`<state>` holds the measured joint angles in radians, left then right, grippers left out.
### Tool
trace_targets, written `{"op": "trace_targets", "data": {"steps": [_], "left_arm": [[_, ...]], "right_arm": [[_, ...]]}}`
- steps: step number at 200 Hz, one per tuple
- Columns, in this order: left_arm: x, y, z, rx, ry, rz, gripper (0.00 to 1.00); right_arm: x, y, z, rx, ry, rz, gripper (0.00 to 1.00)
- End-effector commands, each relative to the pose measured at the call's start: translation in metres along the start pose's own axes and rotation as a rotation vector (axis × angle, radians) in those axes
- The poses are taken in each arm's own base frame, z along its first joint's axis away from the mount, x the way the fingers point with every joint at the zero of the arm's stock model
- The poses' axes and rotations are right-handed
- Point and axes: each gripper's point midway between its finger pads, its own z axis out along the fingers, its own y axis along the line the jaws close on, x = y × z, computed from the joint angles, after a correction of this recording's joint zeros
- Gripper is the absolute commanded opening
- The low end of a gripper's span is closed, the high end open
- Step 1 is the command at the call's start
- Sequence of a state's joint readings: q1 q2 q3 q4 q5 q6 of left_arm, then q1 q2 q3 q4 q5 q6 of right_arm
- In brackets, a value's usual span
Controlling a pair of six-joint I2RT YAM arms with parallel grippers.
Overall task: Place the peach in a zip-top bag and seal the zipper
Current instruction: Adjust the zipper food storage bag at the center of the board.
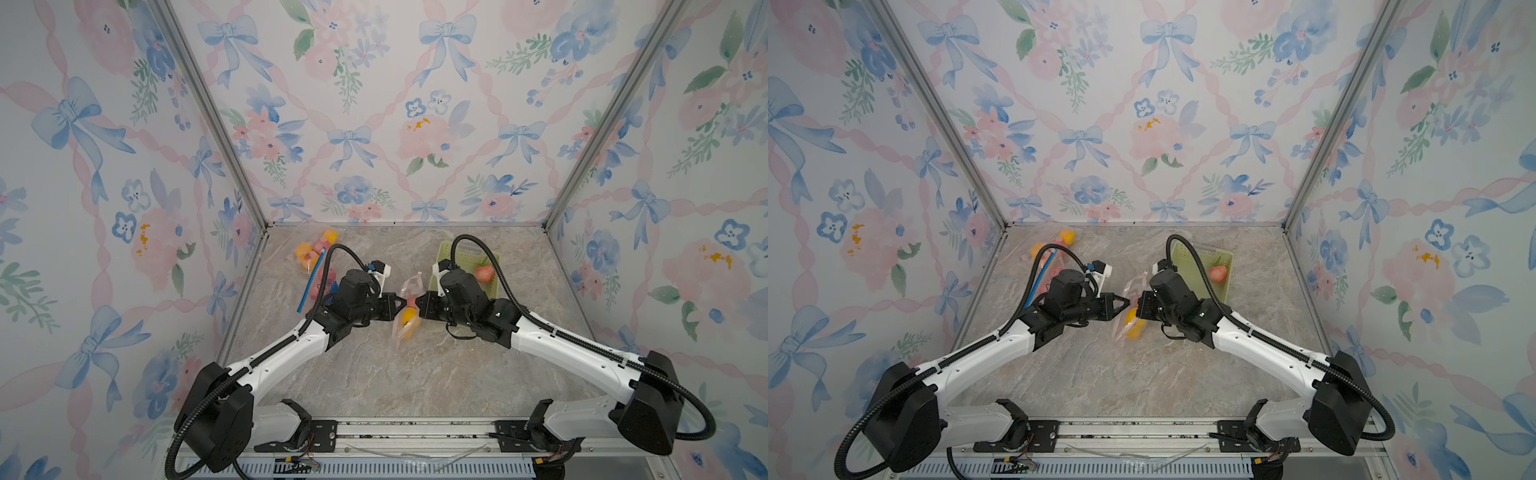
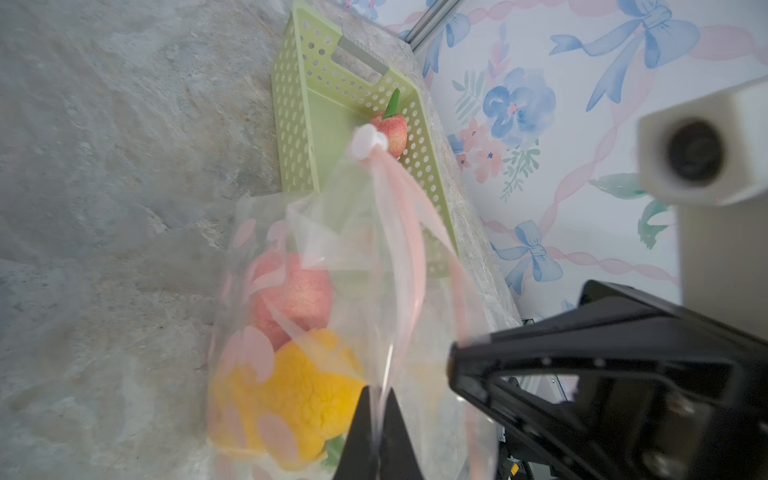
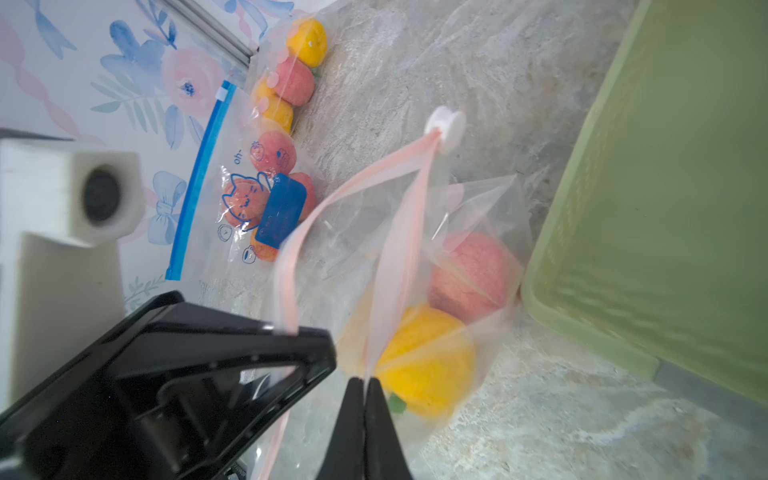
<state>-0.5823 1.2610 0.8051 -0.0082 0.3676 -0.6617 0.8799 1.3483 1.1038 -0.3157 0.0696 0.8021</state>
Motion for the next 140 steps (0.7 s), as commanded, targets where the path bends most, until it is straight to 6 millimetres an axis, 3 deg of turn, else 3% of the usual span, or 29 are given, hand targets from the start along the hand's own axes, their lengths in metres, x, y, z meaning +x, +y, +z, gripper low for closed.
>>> {"op": "trace_targets", "data": {"steps": [1,28,40,54,78,93,115,140], "left_arm": [[-0.001,0.033,-0.012,-0.165,-0.011,0.043,0.0],[-0.009,0.073,-0.027,-0.379,-0.017,0.091,0.03],[-0.011,0.079,-0.031,-0.416,-0.015,0.105,0.03],[-0.013,0.071,-0.032,-0.382,-0.015,0.107,0.03],[-0.019,0.028,-0.036,-0.223,-0.018,0.119,0.03],[-0.028,0.014,-0.046,-0.195,-0.057,0.143,0.05],[-0.033,0.018,-0.055,-0.236,-0.088,0.156,0.06],[-0.023,0.031,-0.044,-0.261,-0.044,0.139,0.04]], "right_arm": [[0.0,0.009,-0.017,0.069,0.001,-0.133,0.0],[0.0,0.006,-0.031,0.137,-0.019,-0.176,0.0],[-0.001,0.003,-0.035,0.161,-0.029,-0.184,0.0],[-0.001,-0.005,-0.036,0.203,-0.026,-0.191,0.0],[0.005,-0.021,-0.024,0.283,0.008,-0.205,0.0],[0.009,-0.025,-0.014,0.3,0.029,-0.205,0.0],[0.009,-0.019,-0.005,0.273,0.034,-0.206,0.0],[0.001,-0.011,-0.007,0.238,0.023,-0.208,0.04]]}}
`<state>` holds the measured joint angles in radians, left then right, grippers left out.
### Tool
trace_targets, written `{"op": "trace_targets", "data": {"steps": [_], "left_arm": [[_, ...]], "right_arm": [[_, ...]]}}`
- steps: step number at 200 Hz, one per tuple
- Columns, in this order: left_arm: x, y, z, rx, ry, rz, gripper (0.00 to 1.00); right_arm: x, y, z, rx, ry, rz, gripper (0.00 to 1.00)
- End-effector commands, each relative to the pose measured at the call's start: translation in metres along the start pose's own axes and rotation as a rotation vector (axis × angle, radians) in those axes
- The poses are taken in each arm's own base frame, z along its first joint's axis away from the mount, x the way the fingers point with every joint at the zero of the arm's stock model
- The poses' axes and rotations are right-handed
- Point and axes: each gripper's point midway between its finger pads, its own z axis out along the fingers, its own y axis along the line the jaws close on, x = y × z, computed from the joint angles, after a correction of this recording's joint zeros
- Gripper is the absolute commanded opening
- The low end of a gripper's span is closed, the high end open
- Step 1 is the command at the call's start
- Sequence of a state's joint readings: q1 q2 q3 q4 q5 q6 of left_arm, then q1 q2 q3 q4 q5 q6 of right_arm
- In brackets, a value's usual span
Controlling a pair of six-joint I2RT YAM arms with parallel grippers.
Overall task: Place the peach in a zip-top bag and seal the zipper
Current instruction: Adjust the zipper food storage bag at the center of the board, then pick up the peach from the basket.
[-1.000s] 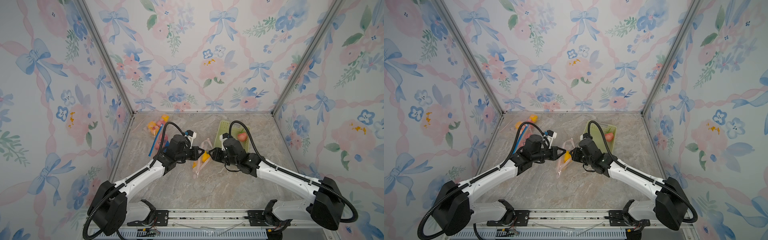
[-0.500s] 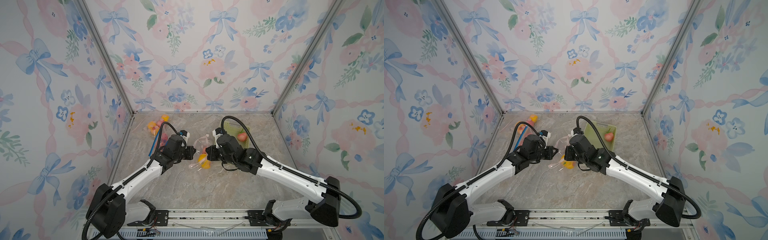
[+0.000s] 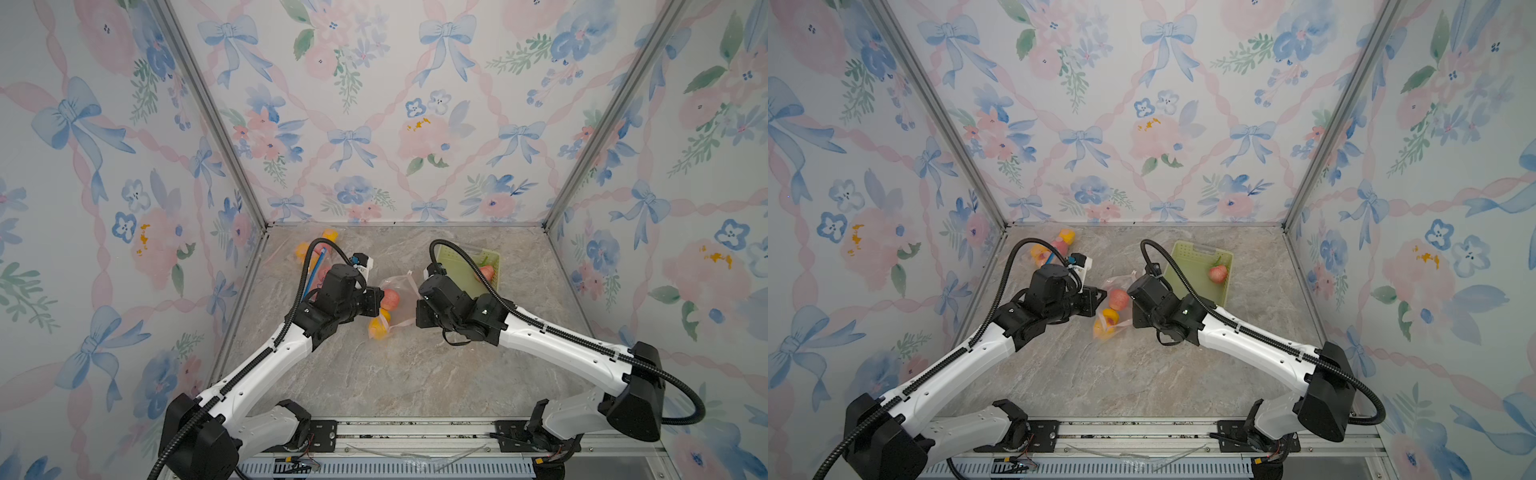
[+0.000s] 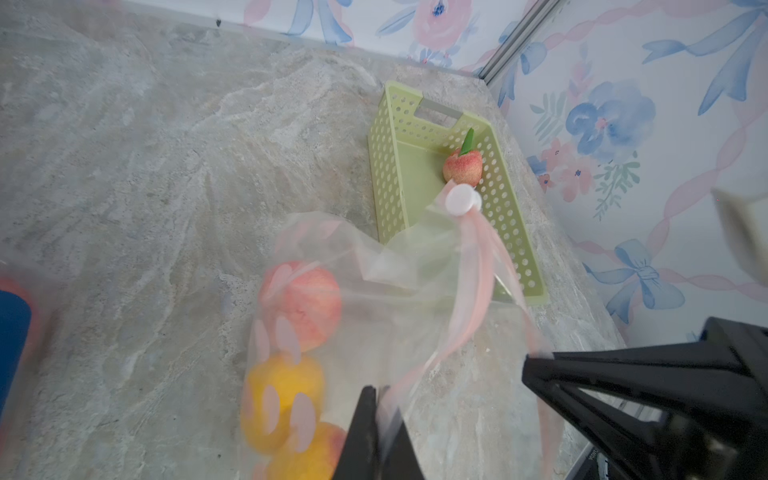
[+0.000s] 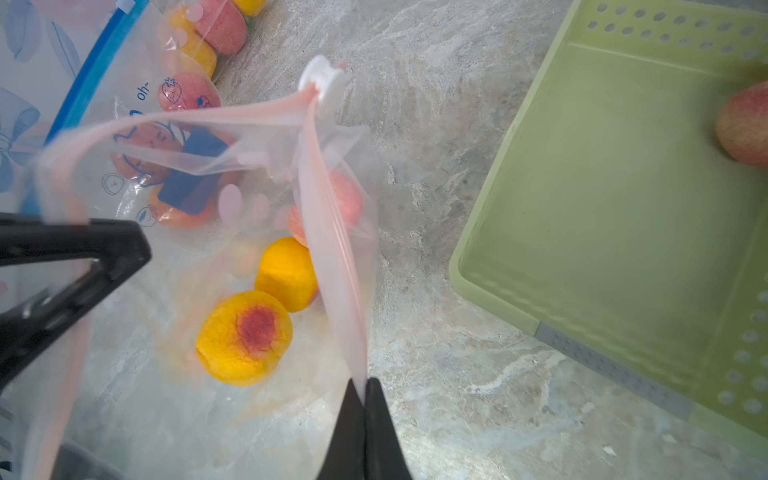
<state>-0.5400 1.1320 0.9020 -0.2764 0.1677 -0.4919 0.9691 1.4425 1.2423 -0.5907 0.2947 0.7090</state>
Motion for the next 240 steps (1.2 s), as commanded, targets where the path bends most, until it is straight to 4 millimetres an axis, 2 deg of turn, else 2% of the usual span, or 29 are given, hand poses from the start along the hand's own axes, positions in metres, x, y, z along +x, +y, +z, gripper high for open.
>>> {"op": "trace_targets", "data": {"steps": [1,10,23,50,68,94,118,149,161,168,187,215,240], "left_arm": [[0.01,0.01,0.009,-0.035,0.045,0.01,0.04],[0.012,0.013,0.012,-0.045,0.056,0.006,0.03],[0.013,0.015,0.014,-0.054,0.06,0.004,0.02],[0.006,0.015,0.011,-0.064,0.037,0.01,0.02],[0.004,0.014,0.008,-0.063,0.025,0.008,0.02],[0.003,0.012,0.006,-0.055,0.018,0.003,0.02],[0.003,0.012,0.005,-0.053,0.013,0.002,0.02],[0.005,0.012,0.008,-0.047,0.013,-0.005,0.02],[0.007,0.011,0.01,-0.041,0.018,-0.007,0.02],[0.007,0.01,0.01,-0.034,0.018,-0.008,0.02],[0.008,0.009,0.012,-0.026,0.022,-0.008,0.02],[0.009,0.008,0.012,-0.024,0.024,-0.009,0.02],[0.01,0.009,0.012,-0.025,0.021,-0.011,0.02]], "right_arm": [[-0.016,0.004,-0.01,-0.024,-0.029,-0.01,0.04],[-0.019,0.004,-0.012,-0.03,-0.032,-0.007,0.09],[-0.022,0.003,-0.015,-0.05,-0.034,0.0,0.27],[-0.034,-0.008,-0.025,-0.088,-0.043,0.027,0.44],[-0.05,-0.031,-0.032,-0.053,-0.062,0.032,0.5],[-0.068,-0.085,-0.027,0.085,-0.04,0.046,0.62],[-0.076,-0.145,-0.009,0.242,0.026,0.06,0.68],[-0.089,-0.196,0.021,0.35,0.092,0.066,0.69],[-0.095,-0.206,0.03,0.371,0.099,0.058,0.7],[-0.094,-0.215,0.044,0.392,0.129,0.049,0.7],[-0.101,-0.229,0.064,0.446,0.156,0.012,0.71],[-0.101,-0.246,0.098,0.49,0.22,-0.023,0.71],[-0.099,-0.26,0.116,0.555,0.268,-0.046,0.71]]}}
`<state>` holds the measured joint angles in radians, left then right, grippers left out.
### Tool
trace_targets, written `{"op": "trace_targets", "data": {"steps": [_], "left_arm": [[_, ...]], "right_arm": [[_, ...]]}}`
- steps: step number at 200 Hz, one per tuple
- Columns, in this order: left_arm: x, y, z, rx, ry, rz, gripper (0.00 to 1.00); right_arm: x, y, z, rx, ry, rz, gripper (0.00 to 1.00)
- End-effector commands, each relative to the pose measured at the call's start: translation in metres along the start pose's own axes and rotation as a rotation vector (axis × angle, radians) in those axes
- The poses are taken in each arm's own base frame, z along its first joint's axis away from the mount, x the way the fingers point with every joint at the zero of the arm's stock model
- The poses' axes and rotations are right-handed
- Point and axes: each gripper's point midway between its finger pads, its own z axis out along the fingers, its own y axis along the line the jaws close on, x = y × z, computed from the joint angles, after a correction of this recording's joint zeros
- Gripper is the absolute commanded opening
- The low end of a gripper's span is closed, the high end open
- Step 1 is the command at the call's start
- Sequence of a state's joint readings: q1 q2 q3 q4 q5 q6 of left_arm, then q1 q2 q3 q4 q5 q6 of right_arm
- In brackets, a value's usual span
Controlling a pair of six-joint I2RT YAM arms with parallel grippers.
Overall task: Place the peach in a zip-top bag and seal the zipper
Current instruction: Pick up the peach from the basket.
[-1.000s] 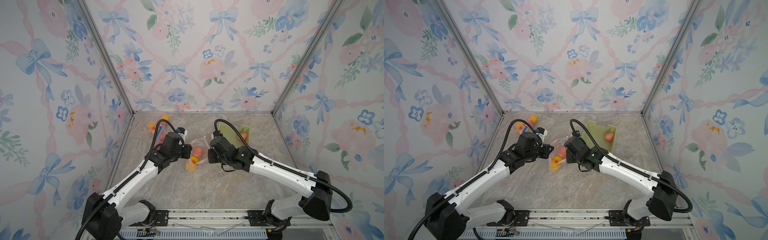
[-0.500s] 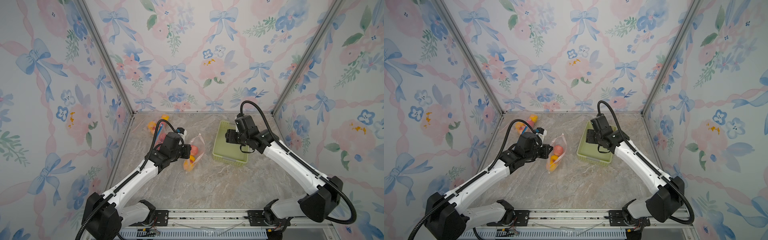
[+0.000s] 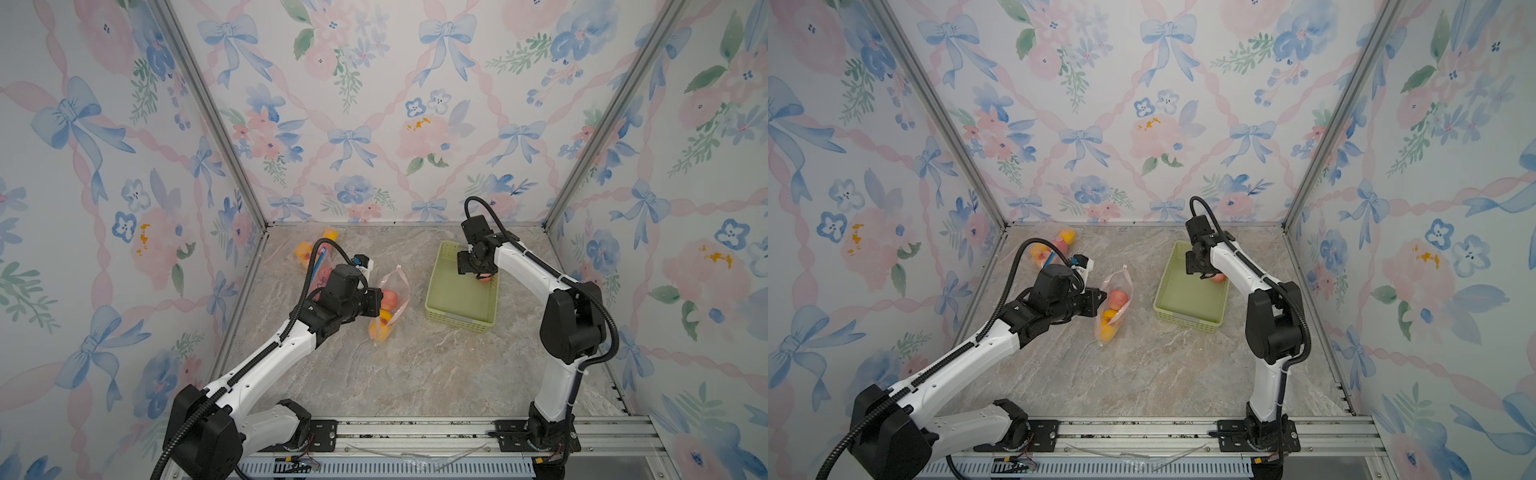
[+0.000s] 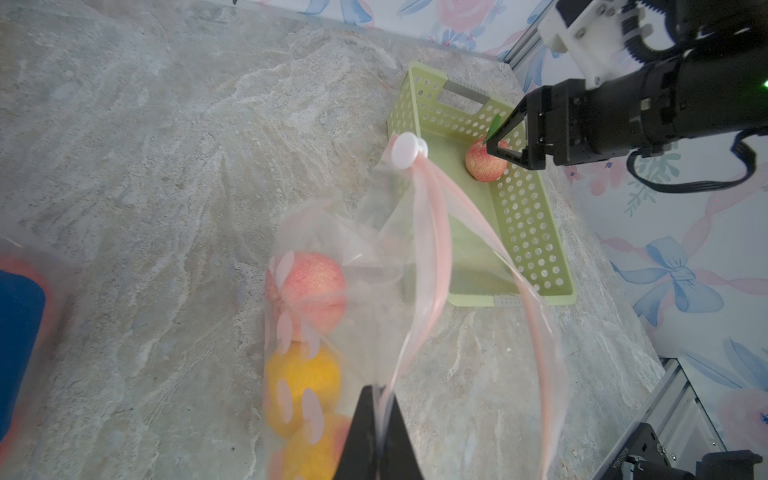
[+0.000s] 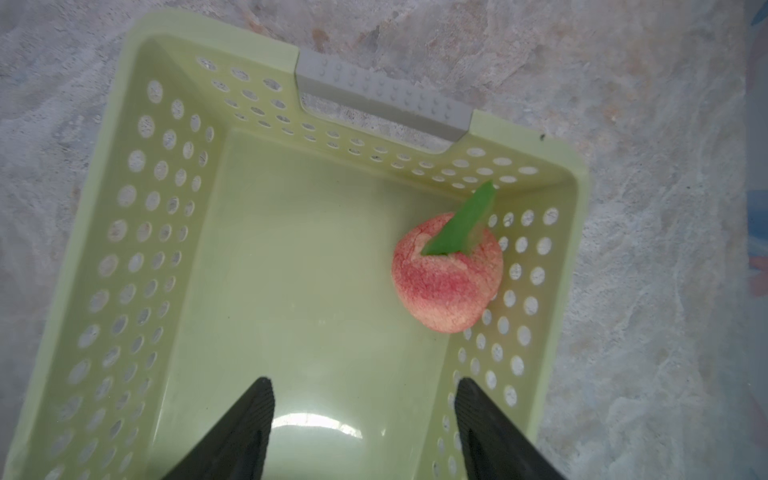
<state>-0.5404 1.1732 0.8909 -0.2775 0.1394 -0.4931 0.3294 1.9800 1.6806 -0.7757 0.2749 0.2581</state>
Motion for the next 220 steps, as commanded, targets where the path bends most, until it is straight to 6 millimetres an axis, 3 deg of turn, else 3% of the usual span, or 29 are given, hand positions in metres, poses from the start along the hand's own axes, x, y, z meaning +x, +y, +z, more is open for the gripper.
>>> {"op": "trace_targets", "data": {"steps": [1,69,153,182,220], "left_arm": [[-0.001,-0.004,0.0,0.023,-0.015,-0.003,0.02],[0.004,-0.003,0.006,0.028,-0.002,-0.013,0.02],[0.005,-0.004,0.01,0.033,0.007,-0.016,0.02],[0.005,-0.004,0.01,0.034,0.009,-0.017,0.02],[0.006,-0.004,0.011,0.036,0.012,-0.017,0.02]], "right_arm": [[-0.003,-0.015,0.011,0.092,0.037,-0.053,0.71],[-0.007,-0.037,0.051,0.238,0.105,-0.099,0.76],[0.007,-0.033,0.086,0.224,0.176,-0.11,0.78],[0.01,-0.03,0.089,0.211,0.184,-0.109,0.7],[0.006,-0.027,0.075,0.193,0.151,-0.104,0.56]]}}
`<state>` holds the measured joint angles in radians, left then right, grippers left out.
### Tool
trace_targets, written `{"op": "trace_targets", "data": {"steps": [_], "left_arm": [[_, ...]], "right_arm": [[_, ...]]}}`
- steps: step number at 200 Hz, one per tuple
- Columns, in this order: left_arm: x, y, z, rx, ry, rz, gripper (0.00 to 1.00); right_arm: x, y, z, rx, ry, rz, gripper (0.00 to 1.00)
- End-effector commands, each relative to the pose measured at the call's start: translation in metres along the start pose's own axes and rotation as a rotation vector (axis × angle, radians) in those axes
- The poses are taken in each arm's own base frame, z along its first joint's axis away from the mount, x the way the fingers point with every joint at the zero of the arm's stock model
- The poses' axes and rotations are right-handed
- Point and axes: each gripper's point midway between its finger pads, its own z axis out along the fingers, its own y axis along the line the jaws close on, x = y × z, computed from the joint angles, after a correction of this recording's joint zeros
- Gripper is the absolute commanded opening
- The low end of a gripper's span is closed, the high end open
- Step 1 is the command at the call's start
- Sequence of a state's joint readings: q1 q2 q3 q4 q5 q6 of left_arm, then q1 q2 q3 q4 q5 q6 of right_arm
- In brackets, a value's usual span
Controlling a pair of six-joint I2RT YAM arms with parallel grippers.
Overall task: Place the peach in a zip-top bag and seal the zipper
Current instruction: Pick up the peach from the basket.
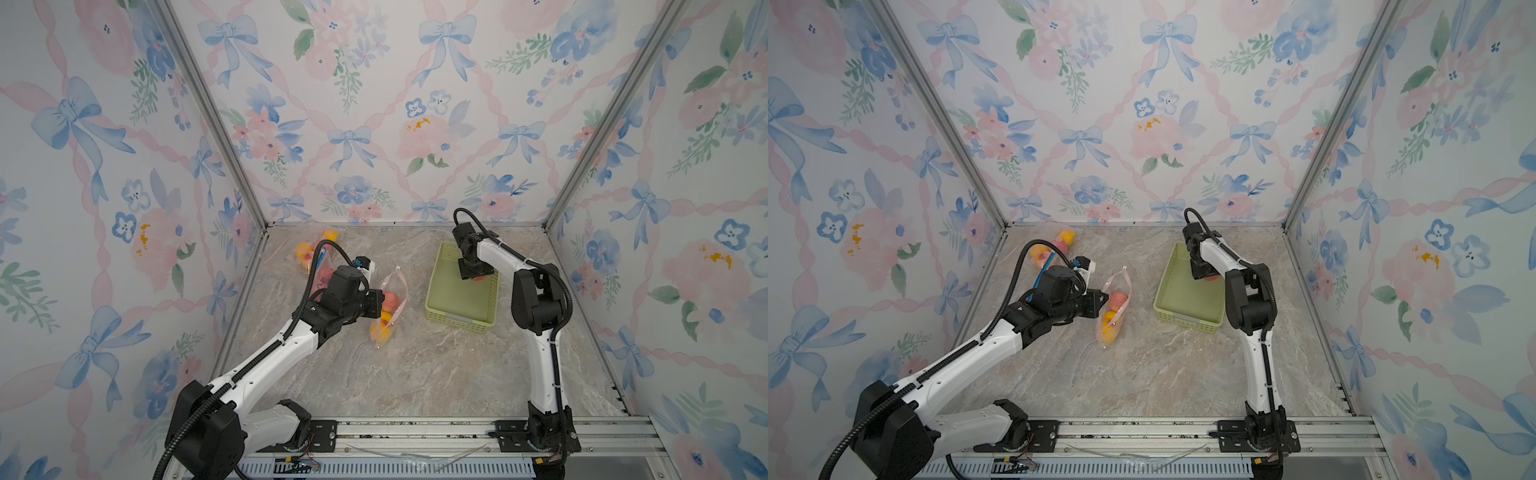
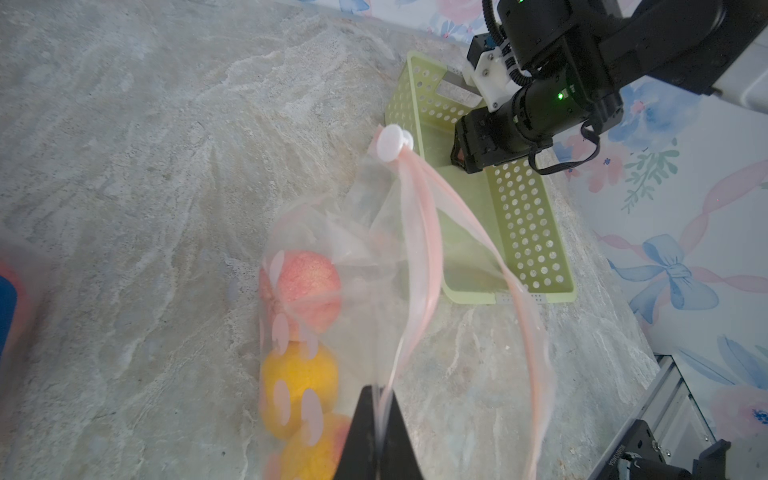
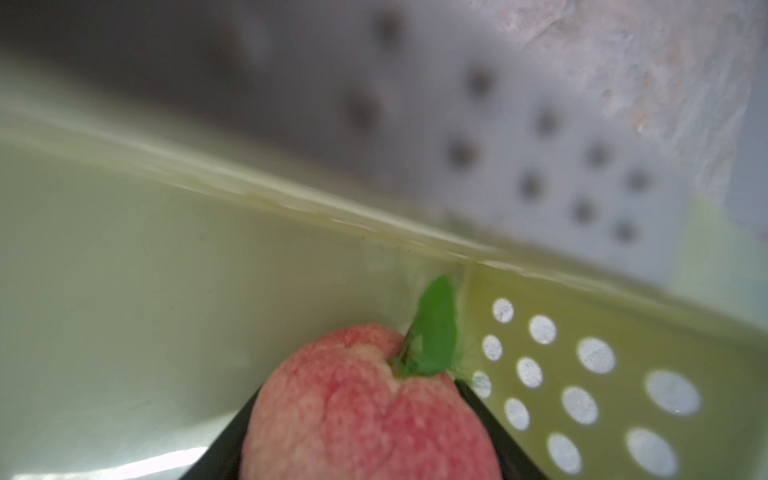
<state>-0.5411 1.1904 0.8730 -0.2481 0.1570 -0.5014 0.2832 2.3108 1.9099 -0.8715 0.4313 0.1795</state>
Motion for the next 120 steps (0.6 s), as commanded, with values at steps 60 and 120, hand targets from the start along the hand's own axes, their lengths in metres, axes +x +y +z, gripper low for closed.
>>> {"op": "trace_targets", "data": {"steps": [60,120], "left_arm": [[0.001,-0.005,0.003,0.029,-0.003,-0.004,0.02],[0.002,-0.006,0.002,0.038,-0.008,0.0,0.01]], "right_arm": [[0.009,0.014,-0.093,-0.117,-0.159,0.012,0.5],[0.043,0.072,-0.264,-0.481,-0.476,0.008,0.49]]}}
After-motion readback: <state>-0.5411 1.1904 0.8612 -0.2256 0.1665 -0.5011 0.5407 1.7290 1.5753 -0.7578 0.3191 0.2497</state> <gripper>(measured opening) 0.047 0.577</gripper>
